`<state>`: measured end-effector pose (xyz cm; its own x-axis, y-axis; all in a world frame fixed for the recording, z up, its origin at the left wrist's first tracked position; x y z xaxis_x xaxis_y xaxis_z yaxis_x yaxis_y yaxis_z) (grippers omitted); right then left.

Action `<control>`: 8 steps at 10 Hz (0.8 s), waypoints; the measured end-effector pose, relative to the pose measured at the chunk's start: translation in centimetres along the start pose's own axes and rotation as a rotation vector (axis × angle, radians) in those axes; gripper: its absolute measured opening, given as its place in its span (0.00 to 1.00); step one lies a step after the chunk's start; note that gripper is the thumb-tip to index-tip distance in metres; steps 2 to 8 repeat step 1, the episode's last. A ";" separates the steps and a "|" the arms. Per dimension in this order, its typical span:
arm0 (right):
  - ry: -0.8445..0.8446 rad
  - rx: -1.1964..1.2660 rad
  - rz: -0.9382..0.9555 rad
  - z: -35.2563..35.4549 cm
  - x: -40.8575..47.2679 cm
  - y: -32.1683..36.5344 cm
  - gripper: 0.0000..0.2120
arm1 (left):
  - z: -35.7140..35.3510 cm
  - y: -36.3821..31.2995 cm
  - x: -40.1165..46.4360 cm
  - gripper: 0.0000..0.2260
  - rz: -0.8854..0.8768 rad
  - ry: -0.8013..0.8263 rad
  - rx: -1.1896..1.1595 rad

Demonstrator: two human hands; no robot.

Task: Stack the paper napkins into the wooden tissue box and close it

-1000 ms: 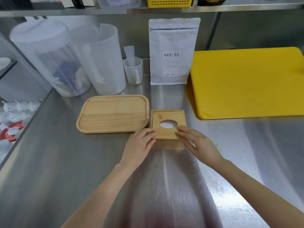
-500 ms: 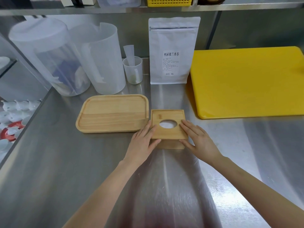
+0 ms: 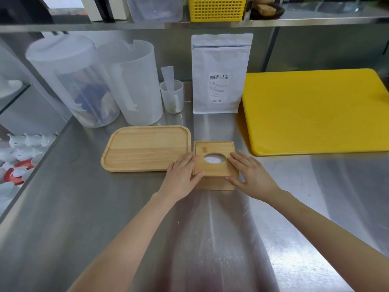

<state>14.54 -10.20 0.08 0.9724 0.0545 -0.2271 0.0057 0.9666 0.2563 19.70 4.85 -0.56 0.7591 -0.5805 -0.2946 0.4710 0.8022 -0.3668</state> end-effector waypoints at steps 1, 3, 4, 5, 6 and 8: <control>0.071 -0.056 -0.038 0.7 0.3 0.8 0.31 | 1.0 0.1 0.4 0.29 0.061 0.059 0.035; 0.071 -0.056 -0.038 0.7 0.3 0.8 0.31 | 1.0 0.1 0.4 0.29 0.061 0.059 0.035; 0.071 -0.056 -0.038 0.7 0.3 0.8 0.31 | 1.0 0.1 0.4 0.29 0.061 0.059 0.035; 0.071 -0.056 -0.038 0.7 0.3 0.8 0.31 | 1.0 0.1 0.4 0.29 0.061 0.059 0.035; 0.071 -0.056 -0.038 0.7 0.3 0.8 0.31 | 1.0 0.1 0.4 0.29 0.061 0.059 0.035; 0.071 -0.056 -0.038 0.7 0.3 0.8 0.31 | 1.0 0.1 0.4 0.29 0.061 0.059 0.035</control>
Point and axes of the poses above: each hand's wrist, its own x-axis towards the middle knuckle, its own z-axis out of the back of the hand, y = z × x, the point moved 10 cm from there along x, towards the middle knuckle, and after that the axes turned 10 degrees about y, right-handed, at the moved point
